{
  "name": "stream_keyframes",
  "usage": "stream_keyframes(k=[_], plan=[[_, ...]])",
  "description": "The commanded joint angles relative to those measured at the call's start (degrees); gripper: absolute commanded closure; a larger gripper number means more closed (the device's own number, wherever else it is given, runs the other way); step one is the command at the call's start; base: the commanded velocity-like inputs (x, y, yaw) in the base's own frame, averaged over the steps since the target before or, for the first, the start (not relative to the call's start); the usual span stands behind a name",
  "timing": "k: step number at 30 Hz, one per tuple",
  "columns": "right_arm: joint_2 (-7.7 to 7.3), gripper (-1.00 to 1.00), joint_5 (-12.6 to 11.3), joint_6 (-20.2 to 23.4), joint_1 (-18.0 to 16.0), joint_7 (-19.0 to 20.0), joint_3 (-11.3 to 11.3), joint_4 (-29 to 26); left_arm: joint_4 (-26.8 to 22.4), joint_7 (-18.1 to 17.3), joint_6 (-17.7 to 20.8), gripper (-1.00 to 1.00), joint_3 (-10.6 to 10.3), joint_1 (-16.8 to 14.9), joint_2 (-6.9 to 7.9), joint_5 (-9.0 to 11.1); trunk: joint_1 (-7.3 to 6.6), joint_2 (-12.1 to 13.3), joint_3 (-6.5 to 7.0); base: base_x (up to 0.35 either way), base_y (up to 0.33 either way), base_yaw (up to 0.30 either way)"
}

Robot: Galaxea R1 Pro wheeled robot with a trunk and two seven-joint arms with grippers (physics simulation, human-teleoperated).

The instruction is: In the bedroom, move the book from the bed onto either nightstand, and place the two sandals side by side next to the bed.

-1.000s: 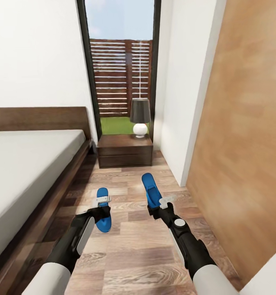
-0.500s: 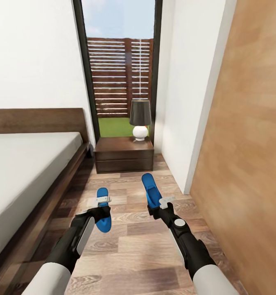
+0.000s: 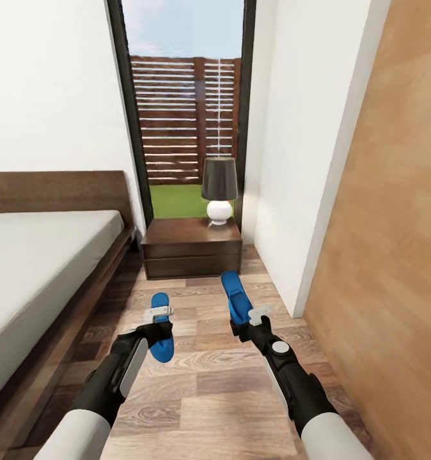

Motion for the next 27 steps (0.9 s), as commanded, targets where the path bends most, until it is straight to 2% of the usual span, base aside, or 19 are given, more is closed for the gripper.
stream_keyframes(k=[1,20,27], plan=[[0.02,1.0,0.6,0.3,0.0,0.3,-0.1,-0.1,-0.1,0.5,0.2,1.0,-0.1,0.0,0.02,0.6,0.02,0.0,-0.06,0.33,0.0,0.0],[0.04,1.0,0.6,0.3,0.0,0.3,-0.1,-0.1,-0.1,0.5,0.2,1.0,-0.1,0.0,0.02,0.6,0.02,0.0,-0.06,0.33,0.0,0.0],[0.02,1.0,0.6,0.3,0.0,0.3,-0.1,-0.1,-0.1,0.5,0.2,1.0,-0.2,0.0,0.02,0.6,0.02,0.0,-0.06,0.33,0.0,0.092]])
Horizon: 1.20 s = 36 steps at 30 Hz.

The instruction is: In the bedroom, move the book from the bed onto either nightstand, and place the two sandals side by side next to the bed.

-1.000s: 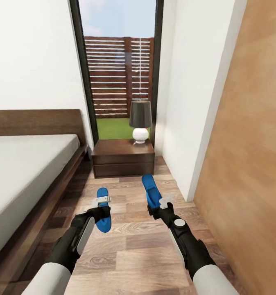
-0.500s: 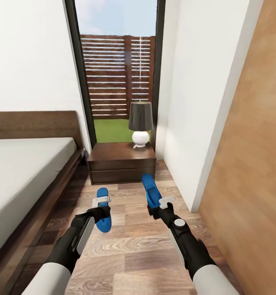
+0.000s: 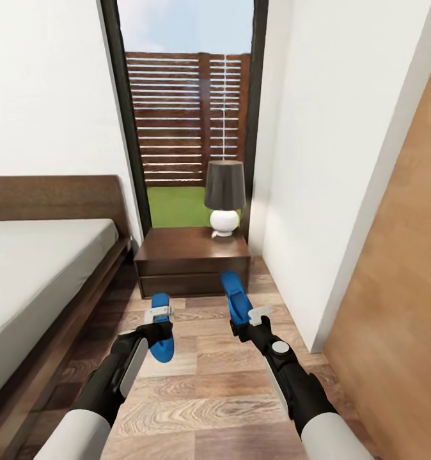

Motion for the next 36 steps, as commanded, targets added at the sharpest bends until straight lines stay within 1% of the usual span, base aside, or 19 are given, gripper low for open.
stream_keyframes(k=[1,18,26,30,36], plan=[[0.02,1.0,0.6,0.3,0.0,0.3,-0.1,-0.1,-0.1,0.5,0.2,1.0,-0.1,0.0,0.01,0.6,0.02,0.0,-0.06,0.33,0.0,0.132],[0.04,1.0,0.6,0.3,0.0,0.3,-0.1,-0.1,-0.1,0.4,0.2,1.0,-0.1,0.0,0.01,0.6,0.02,0.0,-0.06,0.33,0.0,0.136],[0.04,1.0,0.5,0.4,0.0,0.3,-0.1,-0.1,-0.1,0.4,0.2,1.0,0.0,0.0,0.13,0.6,0.02,0.0,-0.06,0.294,-0.124,0.177],[0.02,1.0,0.4,0.2,0.0,0.3,-0.2,1.7,-0.7,0.5,0.2,1.0,-0.1,0.0,0.19,0.5,0.02,0.0,-0.06,0.124,-0.031,0.265],[-0.01,1.0,0.1,0.2,0.0,0.0,-0.6,1.9,-0.8,0.5,0.1,1.0,-0.1,0.0,0.19,0.3,0.02,0.0,-0.09,0.009,-0.002,0.272]])
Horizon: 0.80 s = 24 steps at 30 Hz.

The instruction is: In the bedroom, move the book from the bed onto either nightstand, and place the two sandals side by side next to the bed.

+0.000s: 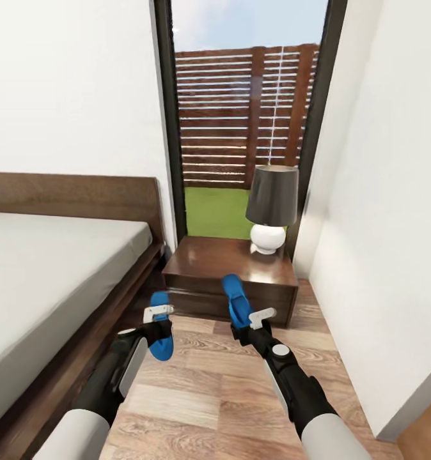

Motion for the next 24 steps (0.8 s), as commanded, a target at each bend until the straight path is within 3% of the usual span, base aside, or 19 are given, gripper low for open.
stream_keyframes(k=[1,8,18,24], plan=[[0.03,1.0,0.5,0.2,0.0,0.3,-0.4,-0.2,0.1,0.5,0.2,1.0,-0.2,0.0,-0.04,0.5,-0.01,0.0,-0.08,0.001,0.0,0.266],[0.05,1.0,0.4,-1.6,0.1,0.2,-2.6,1.9,2.5,0.8,-1.9,1.0,-0.4,0.0,0.47,0.2,-0.01,0.0,-0.27,0.0,-0.026,0.264],[-0.06,1.0,0.4,-2.8,0.2,0.1,-2.6,4.2,3.9,0.9,-2.6,1.0,-0.6,0.0,0.58,0.2,-0.01,0.0,-0.53,0.031,-0.264,0.264],[-0.11,1.0,0.4,-3.9,0.2,0.0,-2.6,5.2,4.0,0.9,-2.6,1.0,-0.6,0.0,0.62,0.2,-0.01,0.0,-0.69,0.029,-0.041,0.264]])
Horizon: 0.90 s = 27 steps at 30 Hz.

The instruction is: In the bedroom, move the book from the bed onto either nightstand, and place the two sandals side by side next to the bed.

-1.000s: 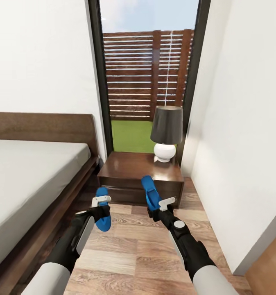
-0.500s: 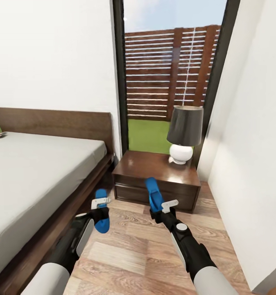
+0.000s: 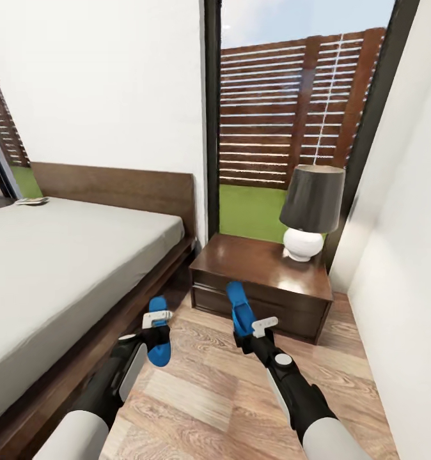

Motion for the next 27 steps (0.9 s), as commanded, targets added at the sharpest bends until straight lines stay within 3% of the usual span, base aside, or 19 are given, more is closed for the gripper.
stream_keyframes(k=[1,10,20,27], plan=[[0.03,1.0,0.5,0.2,0.0,0.2,-0.1,-0.1,0.0,0.5,0.2,1.0,-0.1,0.0,0.01,0.6,-0.01,0.0,-0.08,0.004,-0.005,0.264],[0.11,1.0,0.6,0.1,0.0,0.2,0.0,0.8,0.0,0.5,0.2,1.0,-0.1,0.0,0.1,0.5,-0.01,0.0,-0.32,0.001,-0.014,0.264],[0.16,1.0,0.7,0.1,0.0,0.2,0.1,1.8,0.0,0.3,0.2,1.0,-0.1,0.0,0.18,0.6,-0.01,0.0,-0.58,0.0,-0.219,0.264],[0.16,1.0,0.7,0.0,0.0,0.2,0.2,2.8,0.0,0.3,0.2,1.0,-0.1,0.0,0.19,0.6,-0.01,0.0,-0.77,0.003,-0.047,0.264]])
